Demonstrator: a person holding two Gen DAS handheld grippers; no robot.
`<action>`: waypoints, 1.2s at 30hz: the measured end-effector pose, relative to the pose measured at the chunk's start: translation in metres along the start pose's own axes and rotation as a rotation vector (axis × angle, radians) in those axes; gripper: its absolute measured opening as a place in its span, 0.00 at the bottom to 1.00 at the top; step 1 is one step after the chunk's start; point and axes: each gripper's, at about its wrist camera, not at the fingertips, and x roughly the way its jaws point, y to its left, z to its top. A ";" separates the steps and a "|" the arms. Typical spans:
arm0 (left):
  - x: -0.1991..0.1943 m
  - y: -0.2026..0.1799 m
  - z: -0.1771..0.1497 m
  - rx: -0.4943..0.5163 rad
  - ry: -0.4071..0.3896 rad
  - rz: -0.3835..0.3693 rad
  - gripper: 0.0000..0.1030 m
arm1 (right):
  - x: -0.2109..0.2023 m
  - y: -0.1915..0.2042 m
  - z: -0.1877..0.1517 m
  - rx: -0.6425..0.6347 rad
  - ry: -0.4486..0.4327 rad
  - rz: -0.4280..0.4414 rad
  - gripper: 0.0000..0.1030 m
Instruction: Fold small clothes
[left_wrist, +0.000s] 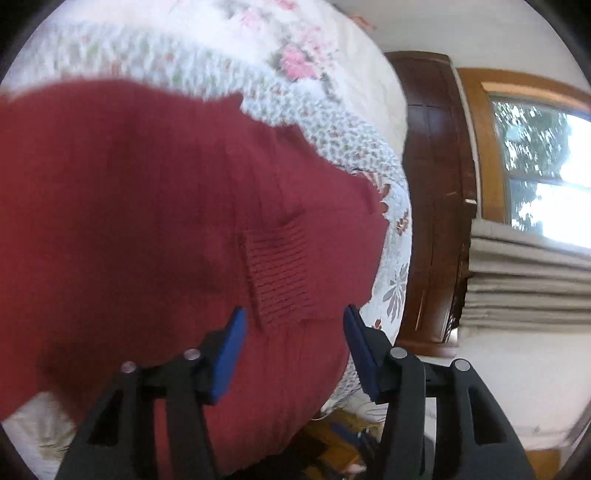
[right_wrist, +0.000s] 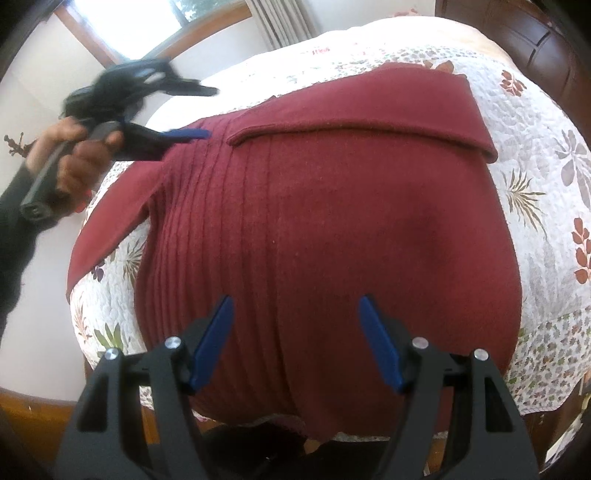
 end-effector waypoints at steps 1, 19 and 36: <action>0.012 0.002 0.002 -0.015 0.009 0.004 0.52 | -0.002 0.000 -0.001 -0.002 -0.004 -0.004 0.68; -0.011 -0.059 0.013 0.142 -0.062 0.081 0.05 | -0.010 -0.018 -0.006 0.049 -0.027 -0.018 0.68; -0.072 0.029 0.022 0.004 -0.116 0.075 0.05 | -0.001 -0.009 -0.005 0.026 -0.006 -0.019 0.68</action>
